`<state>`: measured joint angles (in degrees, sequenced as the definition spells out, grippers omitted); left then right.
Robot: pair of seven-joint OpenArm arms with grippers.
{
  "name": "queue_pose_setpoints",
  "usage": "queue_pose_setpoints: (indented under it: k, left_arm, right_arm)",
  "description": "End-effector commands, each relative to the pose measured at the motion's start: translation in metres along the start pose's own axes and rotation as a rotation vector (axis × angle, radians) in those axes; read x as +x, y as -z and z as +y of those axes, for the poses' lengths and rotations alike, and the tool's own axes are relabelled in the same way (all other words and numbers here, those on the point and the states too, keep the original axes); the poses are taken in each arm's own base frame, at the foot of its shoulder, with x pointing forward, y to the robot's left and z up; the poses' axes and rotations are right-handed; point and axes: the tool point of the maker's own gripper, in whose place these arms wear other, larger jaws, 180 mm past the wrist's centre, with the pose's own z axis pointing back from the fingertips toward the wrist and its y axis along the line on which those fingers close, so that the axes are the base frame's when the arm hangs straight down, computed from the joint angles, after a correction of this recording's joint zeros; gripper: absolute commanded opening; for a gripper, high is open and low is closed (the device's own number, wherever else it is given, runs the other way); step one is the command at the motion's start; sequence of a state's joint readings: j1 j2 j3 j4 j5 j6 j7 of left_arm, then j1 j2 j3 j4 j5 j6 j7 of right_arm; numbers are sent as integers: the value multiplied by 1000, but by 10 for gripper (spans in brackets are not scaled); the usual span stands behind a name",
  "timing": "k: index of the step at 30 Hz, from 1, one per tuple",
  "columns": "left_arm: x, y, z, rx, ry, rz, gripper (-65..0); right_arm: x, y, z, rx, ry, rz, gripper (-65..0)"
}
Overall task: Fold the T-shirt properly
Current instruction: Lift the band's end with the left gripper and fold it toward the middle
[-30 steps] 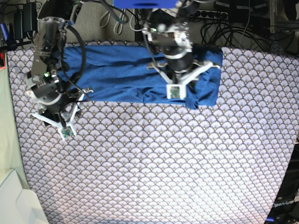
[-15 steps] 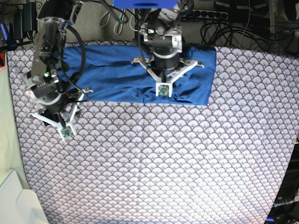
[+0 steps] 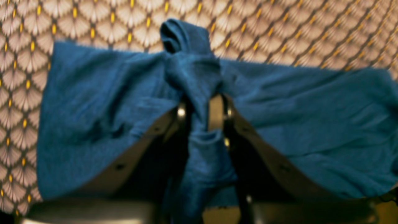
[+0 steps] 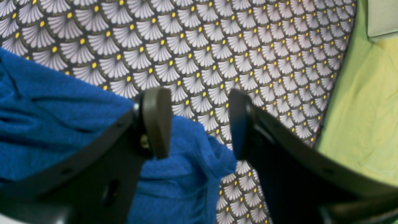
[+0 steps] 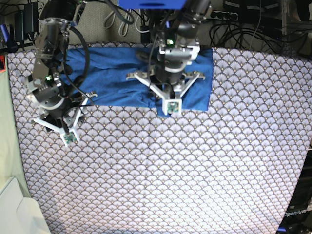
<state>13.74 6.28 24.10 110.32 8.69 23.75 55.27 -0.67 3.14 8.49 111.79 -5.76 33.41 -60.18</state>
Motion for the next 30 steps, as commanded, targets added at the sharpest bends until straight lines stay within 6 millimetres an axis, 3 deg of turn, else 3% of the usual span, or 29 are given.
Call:
queue_pose_setpoints:
  k: [1, 17, 20, 24, 26, 30]
  left_arm:
    - [11, -4, -6, -16, -19, -39, -648]
    - [12, -5, -15, -38, -28, -30, -639]
    - [11, -5, -15, -38, -28, -27, -551]
    - [2, -5, -16, -41, -24, 22, -330]
    - [0, -5, -16, -44, -23, 38, -262]
    - [-7, -7, -27, -133, -69, 83, -227]
  right_arm:
    - [11, -3, -6, -16, -8, -39, -348]
    - [11, -3, -6, -16, -8, -39, -348]
    - [11, -3, -5, -14, -7, -40, -348]
    - [11, -3, -5, -14, -7, -40, -348]
    - [11, -3, -5, -14, -7, -40, -348]
    - [11, -3, -5, -14, -6, -40, -348]
